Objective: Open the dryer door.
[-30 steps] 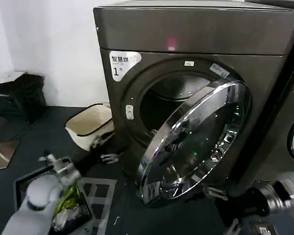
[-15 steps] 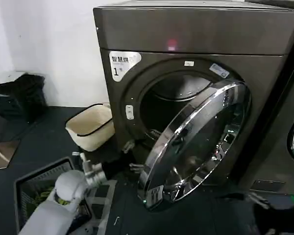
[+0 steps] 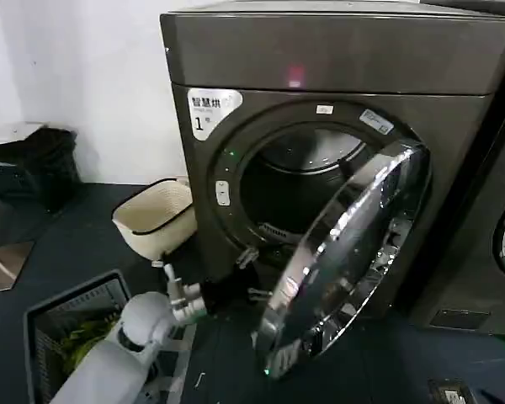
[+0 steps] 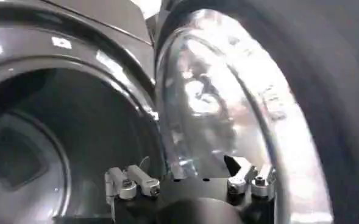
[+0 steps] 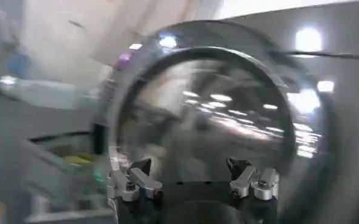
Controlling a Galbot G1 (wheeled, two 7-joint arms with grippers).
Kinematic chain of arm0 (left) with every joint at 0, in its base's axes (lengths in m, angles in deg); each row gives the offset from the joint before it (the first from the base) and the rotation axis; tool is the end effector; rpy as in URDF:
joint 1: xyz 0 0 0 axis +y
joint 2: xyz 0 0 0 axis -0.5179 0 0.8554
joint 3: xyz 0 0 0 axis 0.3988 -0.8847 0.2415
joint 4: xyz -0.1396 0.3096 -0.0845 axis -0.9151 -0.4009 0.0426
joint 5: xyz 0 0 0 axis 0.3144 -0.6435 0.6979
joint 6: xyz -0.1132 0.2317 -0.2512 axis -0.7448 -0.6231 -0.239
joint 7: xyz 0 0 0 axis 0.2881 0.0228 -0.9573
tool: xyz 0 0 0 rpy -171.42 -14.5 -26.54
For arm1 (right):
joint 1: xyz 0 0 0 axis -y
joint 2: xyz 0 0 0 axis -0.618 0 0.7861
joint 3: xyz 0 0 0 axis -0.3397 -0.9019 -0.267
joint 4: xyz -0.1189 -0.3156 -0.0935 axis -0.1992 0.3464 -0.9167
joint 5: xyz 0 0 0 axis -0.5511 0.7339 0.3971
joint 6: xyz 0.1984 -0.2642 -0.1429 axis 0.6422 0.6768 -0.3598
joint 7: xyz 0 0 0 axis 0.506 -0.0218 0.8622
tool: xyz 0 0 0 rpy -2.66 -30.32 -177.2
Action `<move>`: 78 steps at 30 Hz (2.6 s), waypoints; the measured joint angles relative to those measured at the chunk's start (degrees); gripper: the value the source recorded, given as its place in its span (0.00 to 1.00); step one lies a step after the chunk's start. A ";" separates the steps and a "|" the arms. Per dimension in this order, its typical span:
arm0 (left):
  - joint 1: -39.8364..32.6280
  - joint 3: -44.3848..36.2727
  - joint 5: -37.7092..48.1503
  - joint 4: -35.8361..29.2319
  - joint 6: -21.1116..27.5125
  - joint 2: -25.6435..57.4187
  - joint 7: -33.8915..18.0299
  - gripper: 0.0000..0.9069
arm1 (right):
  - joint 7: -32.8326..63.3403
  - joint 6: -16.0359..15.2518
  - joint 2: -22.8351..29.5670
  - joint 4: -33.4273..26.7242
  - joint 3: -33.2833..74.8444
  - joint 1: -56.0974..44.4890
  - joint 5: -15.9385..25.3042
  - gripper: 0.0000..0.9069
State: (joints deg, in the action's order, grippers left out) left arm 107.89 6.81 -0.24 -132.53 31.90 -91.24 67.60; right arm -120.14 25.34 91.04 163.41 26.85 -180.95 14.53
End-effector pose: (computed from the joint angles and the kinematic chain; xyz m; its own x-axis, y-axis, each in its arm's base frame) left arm 0.3841 -0.0050 -0.2263 -0.3433 0.9299 -0.1320 0.8838 0.3674 0.2895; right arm 0.0237 -0.3743 -0.1725 -0.8428 -0.5362 -0.0457 -0.4638 0.7668 -0.4437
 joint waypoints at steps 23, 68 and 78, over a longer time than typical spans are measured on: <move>-9.16 -15.91 -3.72 7.83 -2.22 -9.14 -5.87 1.00 | 73.15 -23.04 19.61 -7.16 23.09 5.35 28.48 1.00; -17.90 -27.49 -8.85 24.96 -3.40 -28.74 -13.87 1.00 | 83.90 -30.99 22.84 -12.22 36.66 3.60 40.44 1.00; -17.89 -27.13 -8.85 26.58 -1.63 -28.74 -14.10 1.00 | 83.59 -30.82 22.76 -11.68 35.86 3.91 40.47 1.00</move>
State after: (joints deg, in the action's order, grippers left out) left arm 90.00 -20.32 -9.09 -105.95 30.27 -119.98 53.51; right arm -36.55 -5.48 113.81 151.73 62.70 -177.05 55.01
